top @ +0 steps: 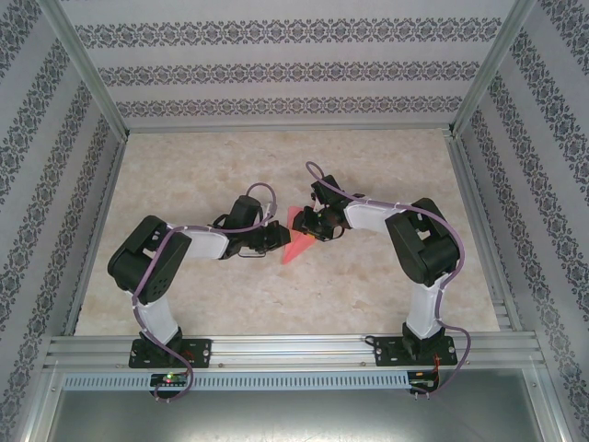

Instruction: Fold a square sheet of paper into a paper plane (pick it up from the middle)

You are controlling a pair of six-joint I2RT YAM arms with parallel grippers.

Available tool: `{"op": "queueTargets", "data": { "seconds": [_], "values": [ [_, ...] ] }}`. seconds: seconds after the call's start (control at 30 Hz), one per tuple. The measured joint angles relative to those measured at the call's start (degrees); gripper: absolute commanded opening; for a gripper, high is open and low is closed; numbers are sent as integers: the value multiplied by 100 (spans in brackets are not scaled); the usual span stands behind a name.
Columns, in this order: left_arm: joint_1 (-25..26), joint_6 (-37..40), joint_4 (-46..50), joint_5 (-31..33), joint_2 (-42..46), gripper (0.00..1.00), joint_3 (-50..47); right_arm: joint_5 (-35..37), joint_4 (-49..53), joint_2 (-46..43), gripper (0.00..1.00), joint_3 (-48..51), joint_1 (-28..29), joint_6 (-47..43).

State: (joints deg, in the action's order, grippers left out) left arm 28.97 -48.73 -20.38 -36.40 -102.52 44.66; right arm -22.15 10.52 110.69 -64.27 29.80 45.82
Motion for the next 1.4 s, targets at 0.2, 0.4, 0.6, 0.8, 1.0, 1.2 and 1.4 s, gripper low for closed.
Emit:
{"op": "queueTargets", "data": {
  "seconds": [0.2,0.4,0.6,0.8,1.0,1.2,1.4],
  "values": [
    [22,0,2,-4,-109,12,13,2,57,37,41,-63,9,-24],
    [22,0,4,-2,-160,12,15,11,107,50,42,-101,28,-83],
    [22,0,31,24,-170,12,15,31,175,90,42,-173,46,-109],
    [22,2,37,70,-186,12,15,46,269,142,42,-264,63,-129],
    [22,4,96,127,-192,11,28,157,356,186,43,-356,122,-151],
    [24,4,168,216,-192,11,37,190,415,203,45,-409,146,-168],
    [22,7,223,280,-195,11,37,286,452,208,44,-433,184,-197]
  ]
}}
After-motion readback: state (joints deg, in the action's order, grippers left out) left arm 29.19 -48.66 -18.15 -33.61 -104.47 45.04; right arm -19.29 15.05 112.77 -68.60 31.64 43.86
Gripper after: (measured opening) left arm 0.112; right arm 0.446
